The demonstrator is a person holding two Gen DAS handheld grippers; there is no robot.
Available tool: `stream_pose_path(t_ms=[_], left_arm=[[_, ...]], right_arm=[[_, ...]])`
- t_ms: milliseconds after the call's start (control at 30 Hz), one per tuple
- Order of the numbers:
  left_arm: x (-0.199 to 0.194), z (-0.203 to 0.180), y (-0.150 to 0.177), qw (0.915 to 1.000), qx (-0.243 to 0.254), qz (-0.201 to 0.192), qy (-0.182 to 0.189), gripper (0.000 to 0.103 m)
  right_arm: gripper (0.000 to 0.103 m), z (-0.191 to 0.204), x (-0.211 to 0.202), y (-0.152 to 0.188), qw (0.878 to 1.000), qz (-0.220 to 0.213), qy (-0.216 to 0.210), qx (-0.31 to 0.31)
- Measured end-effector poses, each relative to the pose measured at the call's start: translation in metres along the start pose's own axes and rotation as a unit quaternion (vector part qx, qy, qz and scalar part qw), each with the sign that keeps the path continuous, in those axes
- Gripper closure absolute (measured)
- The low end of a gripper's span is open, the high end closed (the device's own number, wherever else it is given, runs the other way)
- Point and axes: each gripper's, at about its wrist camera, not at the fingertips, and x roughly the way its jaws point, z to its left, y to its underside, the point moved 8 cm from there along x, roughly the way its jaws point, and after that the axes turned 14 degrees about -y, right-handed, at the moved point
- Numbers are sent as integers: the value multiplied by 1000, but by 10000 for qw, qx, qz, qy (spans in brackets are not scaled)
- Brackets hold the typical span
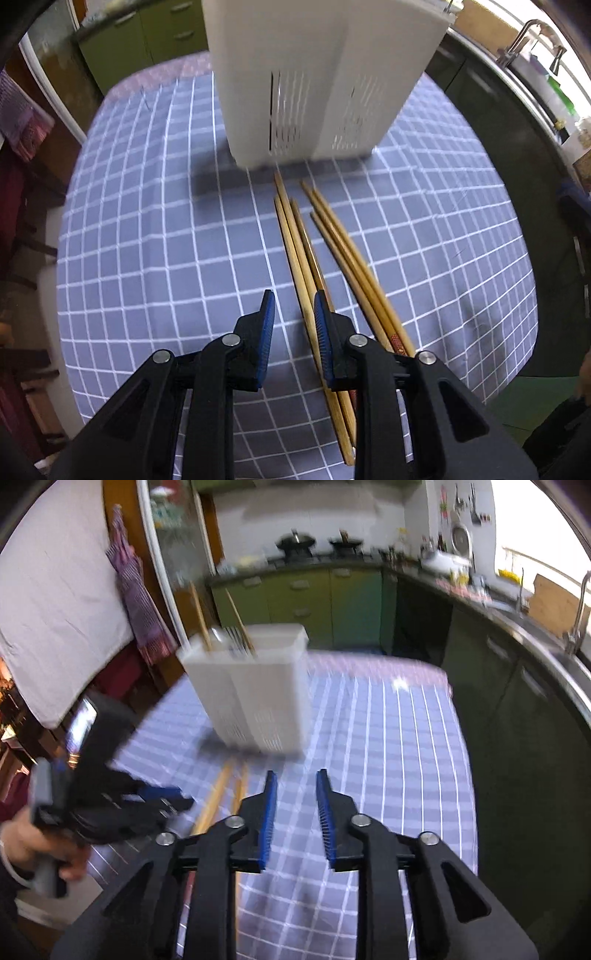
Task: Organize utensils
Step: 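Grasp another chopstick with the left tool while the right tool grasps one and lifts it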
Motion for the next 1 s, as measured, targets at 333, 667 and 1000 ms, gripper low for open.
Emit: stream_pose_path(t_ms=[333, 667, 1000], left_arm=[[22, -8, 1, 9994, -81, 333, -101, 82], [32, -5, 0, 9985, -45, 471, -288, 81], [34, -11, -7, 9989, 75, 338, -326, 96]], right_arm=[[79, -20, 13, 27, 9993, 179, -187, 273], [75, -18, 15, 26, 9989, 262, -240, 302], [75, -6, 25, 28, 9985, 477, -223, 112]])
